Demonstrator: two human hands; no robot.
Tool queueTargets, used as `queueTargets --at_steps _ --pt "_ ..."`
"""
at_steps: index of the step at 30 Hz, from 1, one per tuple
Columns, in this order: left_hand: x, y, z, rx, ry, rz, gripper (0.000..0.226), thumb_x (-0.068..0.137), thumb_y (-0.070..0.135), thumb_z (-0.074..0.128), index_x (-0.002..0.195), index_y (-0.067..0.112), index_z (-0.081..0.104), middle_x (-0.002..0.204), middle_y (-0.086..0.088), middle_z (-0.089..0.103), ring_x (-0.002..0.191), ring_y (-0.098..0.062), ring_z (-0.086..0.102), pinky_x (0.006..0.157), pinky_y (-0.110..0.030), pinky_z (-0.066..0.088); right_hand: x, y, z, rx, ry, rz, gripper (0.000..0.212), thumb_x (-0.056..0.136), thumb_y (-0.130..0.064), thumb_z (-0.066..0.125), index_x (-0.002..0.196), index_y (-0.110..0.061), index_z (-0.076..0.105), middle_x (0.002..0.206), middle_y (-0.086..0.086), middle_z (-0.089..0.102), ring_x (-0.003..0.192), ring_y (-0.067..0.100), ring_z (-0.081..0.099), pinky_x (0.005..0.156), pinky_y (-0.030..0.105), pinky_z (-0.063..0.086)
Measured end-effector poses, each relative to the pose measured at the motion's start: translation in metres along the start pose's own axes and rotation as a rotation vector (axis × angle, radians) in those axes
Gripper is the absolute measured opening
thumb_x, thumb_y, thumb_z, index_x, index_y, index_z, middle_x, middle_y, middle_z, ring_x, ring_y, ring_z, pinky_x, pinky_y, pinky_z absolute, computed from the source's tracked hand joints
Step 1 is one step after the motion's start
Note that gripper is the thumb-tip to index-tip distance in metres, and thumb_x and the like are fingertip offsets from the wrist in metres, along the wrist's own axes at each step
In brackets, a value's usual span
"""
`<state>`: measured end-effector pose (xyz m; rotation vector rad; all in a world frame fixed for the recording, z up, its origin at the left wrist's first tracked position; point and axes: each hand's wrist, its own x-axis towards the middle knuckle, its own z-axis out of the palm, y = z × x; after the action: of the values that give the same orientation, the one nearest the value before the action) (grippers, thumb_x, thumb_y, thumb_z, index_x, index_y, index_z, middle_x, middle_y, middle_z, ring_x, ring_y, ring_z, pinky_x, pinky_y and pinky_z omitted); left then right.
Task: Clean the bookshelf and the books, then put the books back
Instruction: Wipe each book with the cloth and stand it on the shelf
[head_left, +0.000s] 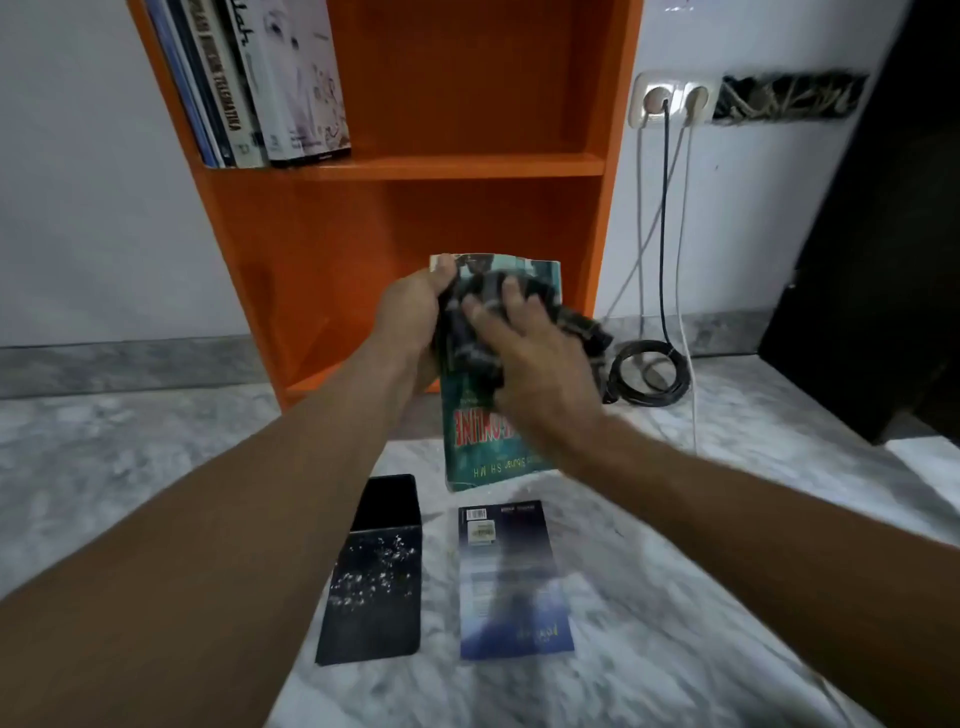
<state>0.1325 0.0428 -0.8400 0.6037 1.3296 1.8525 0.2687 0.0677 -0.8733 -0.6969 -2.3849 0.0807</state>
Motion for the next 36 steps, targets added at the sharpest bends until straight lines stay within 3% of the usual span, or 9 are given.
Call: queueTargets --at_steps 5,8,12,15,18,24,30,34,36 --pt "0.013 0.005 -0.02 0.157 0.221 0.128 0.026 0.097 0.028 0.059 0.081 0.009 0.066 0.089 -0.012 0.071 0.092 -0.035 0.069 0.083 -0.048 0.057 -0.093 -0.016 -0.007 0.075 -0.513 -0.278 0.059 0.081 -0.011 0.06 0.139 -0.021 0.053 0.146 0.011 0.049 0.119 0.038 0.056 0.097 0.047 0.049" --pt "0.016 -0.001 -0.029 0.177 0.211 0.104 0.031 0.098 0.03 0.056 0.098 0.001 0.065 0.095 -0.015 0.071 0.085 -0.032 0.07 0.072 -0.043 0.059 -0.05 -0.013 -0.039 0.259 -0.136 -0.11 0.055 0.082 -0.004 0.065 0.133 -0.021 0.058 0.135 0.003 0.059 0.111 0.027 0.061 0.092 0.046 0.054" --pt "0.013 -0.002 -0.015 0.045 0.014 0.035 0.044 0.098 0.033 0.051 0.122 -0.002 0.061 0.113 -0.021 0.069 0.101 -0.039 0.068 0.079 -0.049 0.059 0.034 0.006 -0.047 0.019 0.144 0.078 0.065 0.085 -0.002 0.061 0.145 -0.021 0.045 0.153 0.011 0.04 0.136 0.032 0.043 0.109 0.049 0.039" --pt "0.014 -0.001 -0.004 0.037 0.067 0.075 0.037 0.097 0.037 0.054 0.105 0.003 0.067 0.1 -0.018 0.07 0.087 -0.032 0.069 0.073 -0.047 0.059 -0.002 0.002 0.003 -0.049 -0.01 -0.029 0.065 0.085 -0.002 0.062 0.146 -0.019 0.043 0.156 0.018 0.031 0.136 0.042 0.04 0.101 0.056 0.044" --pt "0.022 -0.002 -0.018 0.031 0.238 0.165 0.031 0.097 0.034 0.057 0.079 0.01 0.064 0.085 -0.01 0.07 0.083 -0.029 0.068 0.077 -0.046 0.059 -0.077 0.002 0.05 -0.13 -0.477 -0.334 0.043 0.088 -0.014 0.064 0.131 -0.015 0.056 0.135 0.017 0.053 0.117 0.042 0.055 0.084 0.05 0.053" --pt "0.027 -0.022 -0.028 0.335 0.578 0.294 0.039 0.103 0.033 0.042 0.071 0.012 0.051 0.065 0.004 0.051 0.055 -0.01 0.047 0.037 -0.017 0.033 -0.069 0.034 0.061 0.112 -0.703 0.209 0.036 0.082 -0.005 0.061 0.117 -0.015 0.062 0.111 0.011 0.066 0.104 0.031 0.062 0.084 0.035 0.053" --pt "0.046 -0.065 -0.046 0.479 0.691 0.199 0.049 0.105 0.039 0.028 0.113 0.003 0.061 0.104 -0.014 0.066 0.082 -0.026 0.061 0.066 -0.036 0.046 -0.07 0.052 0.103 0.241 -1.031 0.443 0.049 0.077 -0.02 0.081 0.119 -0.004 0.062 0.113 0.011 0.066 0.102 0.027 0.063 0.085 0.034 0.053" --pt "0.056 -0.091 -0.057 0.609 0.727 0.126 0.057 0.104 0.045 0.022 0.11 0.006 0.062 0.099 -0.015 0.067 0.092 -0.034 0.064 0.087 -0.048 0.052 -0.087 0.065 0.138 0.226 -1.023 0.473 0.031 0.077 -0.019 0.081 0.096 -0.004 0.063 0.085 0.005 0.063 0.086 0.025 0.061 0.063 0.026 0.046" --pt "0.058 -0.101 -0.059 0.643 0.744 0.119 0.057 0.105 0.042 0.021 0.11 0.004 0.064 0.093 -0.013 0.066 0.088 -0.032 0.063 0.085 -0.044 0.052 -0.094 0.072 0.153 0.11 -0.964 0.444 0.041 0.08 -0.02 0.076 0.115 -0.009 0.059 0.098 0.008 0.066 0.092 0.029 0.063 0.069 0.028 0.049"
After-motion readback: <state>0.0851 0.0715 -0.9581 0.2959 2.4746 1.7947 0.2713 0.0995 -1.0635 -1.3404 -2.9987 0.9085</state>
